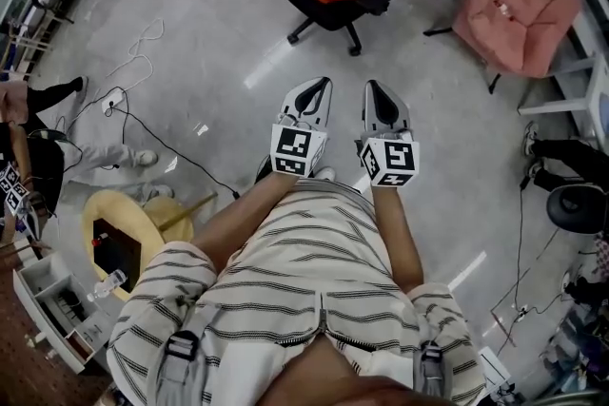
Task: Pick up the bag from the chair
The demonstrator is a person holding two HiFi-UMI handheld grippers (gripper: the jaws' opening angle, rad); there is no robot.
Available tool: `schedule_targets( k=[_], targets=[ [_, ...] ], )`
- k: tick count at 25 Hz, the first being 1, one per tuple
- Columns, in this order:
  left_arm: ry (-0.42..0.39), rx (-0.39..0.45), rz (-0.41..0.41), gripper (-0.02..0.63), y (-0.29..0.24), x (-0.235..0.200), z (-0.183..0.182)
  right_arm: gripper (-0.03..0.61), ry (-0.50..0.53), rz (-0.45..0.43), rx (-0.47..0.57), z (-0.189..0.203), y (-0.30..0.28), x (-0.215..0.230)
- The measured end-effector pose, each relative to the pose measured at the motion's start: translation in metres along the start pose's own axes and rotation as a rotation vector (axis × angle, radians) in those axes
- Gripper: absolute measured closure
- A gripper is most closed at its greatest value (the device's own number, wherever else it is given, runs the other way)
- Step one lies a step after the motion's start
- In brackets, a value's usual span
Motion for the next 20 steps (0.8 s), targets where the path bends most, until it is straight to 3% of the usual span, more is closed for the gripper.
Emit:
schedule_targets(
  k=[7, 20],
  targets=[
    [-0.002, 0.004, 0.018, 0.591, -0.057, -0.028, -0.015, 0.560, -0.006, 0.021, -0.005, -0.004, -0.053, 0.029],
    [-0.013, -0.013, 0.046, 0.591, -0.167, -0.094, -0.078, 0.560, -0.012, 0.042, -0.015, -0.045, -0.178, 0.077]
  ],
)
Point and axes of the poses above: the fingertips, and each gripper's own axes: y backward along the fingers, x to its right, z out of its underside, the point moved 10 cm from there along y, backward along the fingers, and after that the axes turned 9 degrees about y, right-handed, at the moved point
